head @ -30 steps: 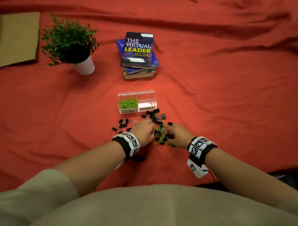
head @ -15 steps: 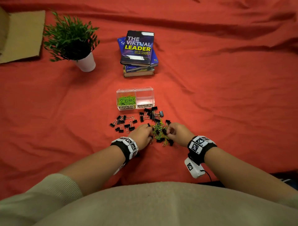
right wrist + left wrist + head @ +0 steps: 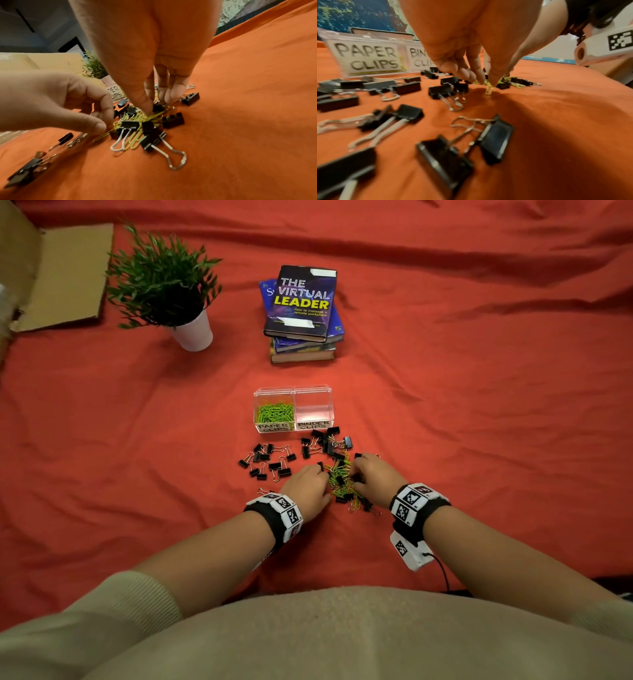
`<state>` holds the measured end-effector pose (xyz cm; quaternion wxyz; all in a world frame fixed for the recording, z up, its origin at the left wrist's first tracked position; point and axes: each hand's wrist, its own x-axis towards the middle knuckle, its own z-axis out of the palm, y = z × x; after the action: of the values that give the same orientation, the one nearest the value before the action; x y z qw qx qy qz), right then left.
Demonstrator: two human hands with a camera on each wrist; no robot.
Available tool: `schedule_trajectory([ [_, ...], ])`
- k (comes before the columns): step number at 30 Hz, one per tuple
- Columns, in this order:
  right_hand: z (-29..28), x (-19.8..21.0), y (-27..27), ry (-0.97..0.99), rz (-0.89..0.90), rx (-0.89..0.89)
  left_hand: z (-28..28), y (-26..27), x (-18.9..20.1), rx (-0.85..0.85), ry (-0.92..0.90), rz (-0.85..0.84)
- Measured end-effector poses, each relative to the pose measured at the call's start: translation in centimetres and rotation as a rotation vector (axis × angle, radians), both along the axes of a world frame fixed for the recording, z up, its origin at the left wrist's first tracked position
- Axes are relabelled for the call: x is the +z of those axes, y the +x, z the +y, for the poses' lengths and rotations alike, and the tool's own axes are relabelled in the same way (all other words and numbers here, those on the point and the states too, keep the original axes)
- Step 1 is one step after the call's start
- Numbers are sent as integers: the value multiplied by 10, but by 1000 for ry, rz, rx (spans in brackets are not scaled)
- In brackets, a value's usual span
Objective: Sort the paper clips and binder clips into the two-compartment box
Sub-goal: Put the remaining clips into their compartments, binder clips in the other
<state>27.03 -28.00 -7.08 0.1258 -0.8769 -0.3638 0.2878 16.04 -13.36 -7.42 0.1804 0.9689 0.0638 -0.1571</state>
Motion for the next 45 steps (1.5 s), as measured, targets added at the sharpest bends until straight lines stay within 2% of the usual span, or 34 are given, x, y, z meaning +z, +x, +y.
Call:
schedule_trajectory([
  [4, -12, 3, 8, 42, -6, -86, -5, 3, -5, 32, -17, 35],
  [9, -15, 6, 0, -16, -26, -4, -5, 5, -5, 8, -27, 54],
  [15, -4, -3, -17, -116, -114, 16, -5, 7, 6, 161, -280, 84],
  [18, 1, -5, -20, -102, -71, 2, -7, 11, 9, 165, -283, 74],
  [22, -1, -5, -24, -46, 62, -52, -11, 17, 8, 127, -256, 44],
  [27, -5, -6, -25, -29, 138, -98, -12, 22, 1, 106, -161, 39],
  [31, -9, -1, -16, 94, 300, -325, -7, 19, -4, 14, -64, 66],
  [38, -9, 22, 7, 259, 792, -656, 7, 14, -8, -92, 22, 44],
  [40, -6, 23, 8, 292, 876, -743, 9, 12, -8, -102, 37, 47],
  [42, -1, 21, 7, 245, 853, -746, 11, 11, -7, -100, 42, 57],
  [45, 6, 13, 2, 65, 543, -496, 14, 8, -6, -76, 35, 50],
])
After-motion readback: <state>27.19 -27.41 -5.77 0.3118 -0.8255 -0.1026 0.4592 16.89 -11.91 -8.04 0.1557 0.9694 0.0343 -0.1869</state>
